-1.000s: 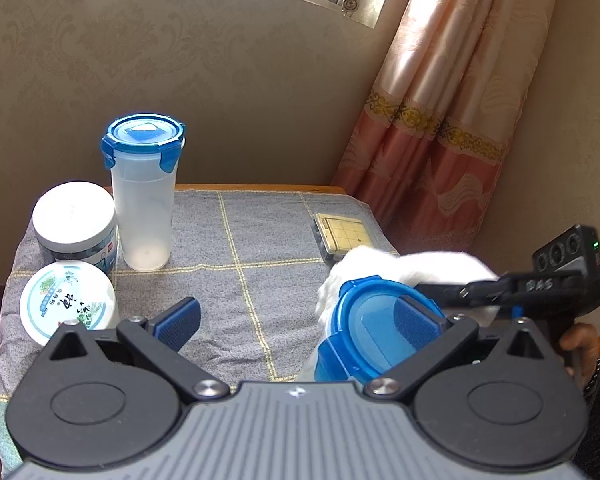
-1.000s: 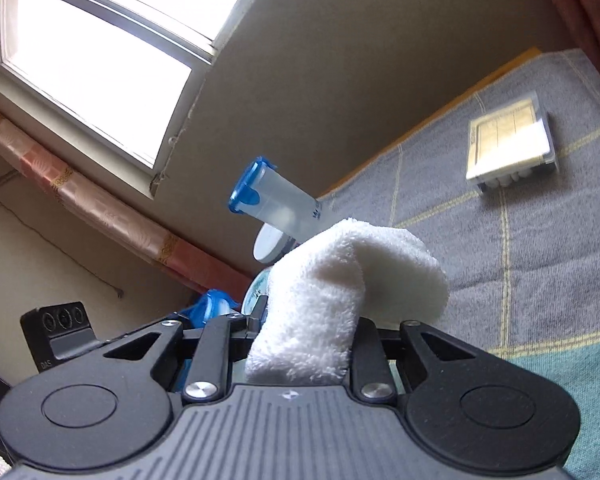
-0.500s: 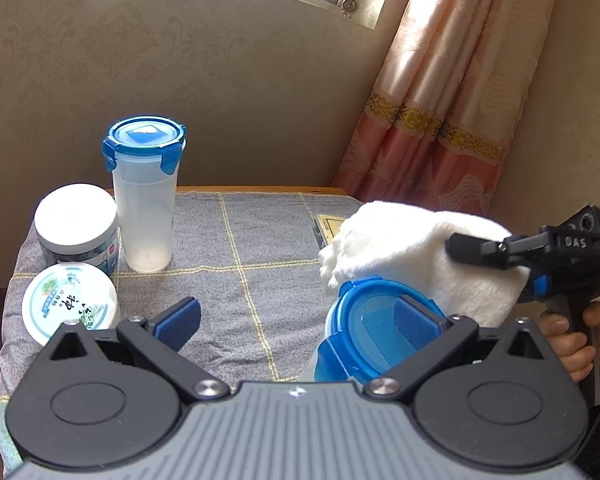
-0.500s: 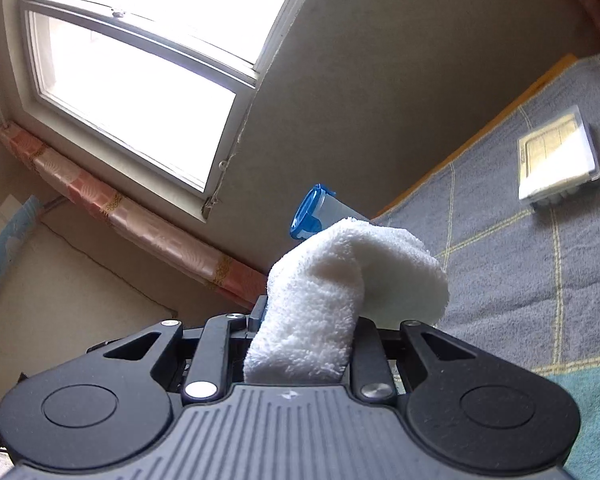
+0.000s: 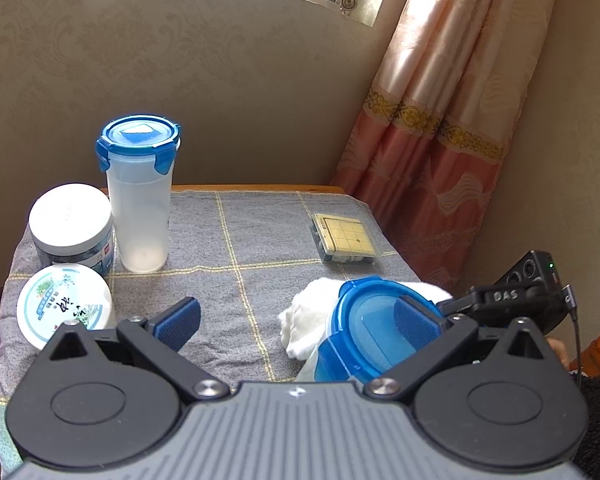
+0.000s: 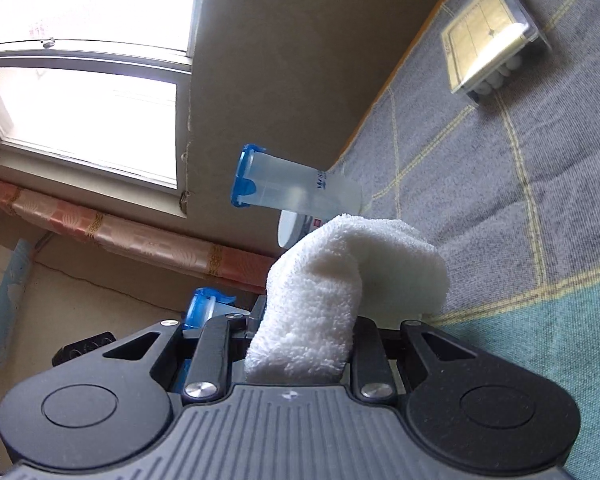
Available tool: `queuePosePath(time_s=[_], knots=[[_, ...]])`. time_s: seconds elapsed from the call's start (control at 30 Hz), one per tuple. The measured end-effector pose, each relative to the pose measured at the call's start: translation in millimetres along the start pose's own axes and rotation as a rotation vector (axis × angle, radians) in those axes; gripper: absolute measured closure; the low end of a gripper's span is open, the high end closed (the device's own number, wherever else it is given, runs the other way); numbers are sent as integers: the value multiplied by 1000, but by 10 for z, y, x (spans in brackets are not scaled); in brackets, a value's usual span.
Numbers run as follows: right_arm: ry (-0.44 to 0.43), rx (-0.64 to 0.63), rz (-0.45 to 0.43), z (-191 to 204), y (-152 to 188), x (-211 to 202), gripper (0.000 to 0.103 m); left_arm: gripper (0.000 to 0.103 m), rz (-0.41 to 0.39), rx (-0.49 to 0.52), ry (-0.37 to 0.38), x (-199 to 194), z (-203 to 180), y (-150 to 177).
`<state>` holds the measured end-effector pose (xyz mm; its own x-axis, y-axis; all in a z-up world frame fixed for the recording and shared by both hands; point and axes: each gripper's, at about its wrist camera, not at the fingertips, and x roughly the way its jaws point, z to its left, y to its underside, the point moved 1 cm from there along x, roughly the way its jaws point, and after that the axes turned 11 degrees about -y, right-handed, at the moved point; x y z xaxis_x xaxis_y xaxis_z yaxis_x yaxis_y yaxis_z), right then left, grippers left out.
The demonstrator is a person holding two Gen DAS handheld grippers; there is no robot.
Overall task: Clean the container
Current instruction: 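Wipe the cloth along the container side with the right tool while the left tool holds it, then rub the cloth under the container base with the right tool while the left tool holds it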
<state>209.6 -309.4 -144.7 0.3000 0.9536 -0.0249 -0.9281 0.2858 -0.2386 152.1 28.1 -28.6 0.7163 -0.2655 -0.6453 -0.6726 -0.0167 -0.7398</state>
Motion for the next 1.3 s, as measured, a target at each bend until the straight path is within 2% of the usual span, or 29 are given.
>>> queuePosePath(time_s=[0.2,0.47,0.6,0.77,1.1,1.3], knots=[[116,-94,27,67,151,-11,78,0,-5,3,0,-2,-1,7],[239,-305,48,719,501,-248,78,0,-17,13,4,-4,10,22],[253,-368,76,1008,771,-343,78,0,-25,16,6,-8,10,29],[260,-398,134,1152,1072,-325,78,0,-31,16,9,-10,15,38],[197,-424,315,1239,1408,208,78,0,-40,22,-10,-38,-11,41],[240,-550,359,1401,1476,507,78,0,-44,18,-11,-44,-11,51]])
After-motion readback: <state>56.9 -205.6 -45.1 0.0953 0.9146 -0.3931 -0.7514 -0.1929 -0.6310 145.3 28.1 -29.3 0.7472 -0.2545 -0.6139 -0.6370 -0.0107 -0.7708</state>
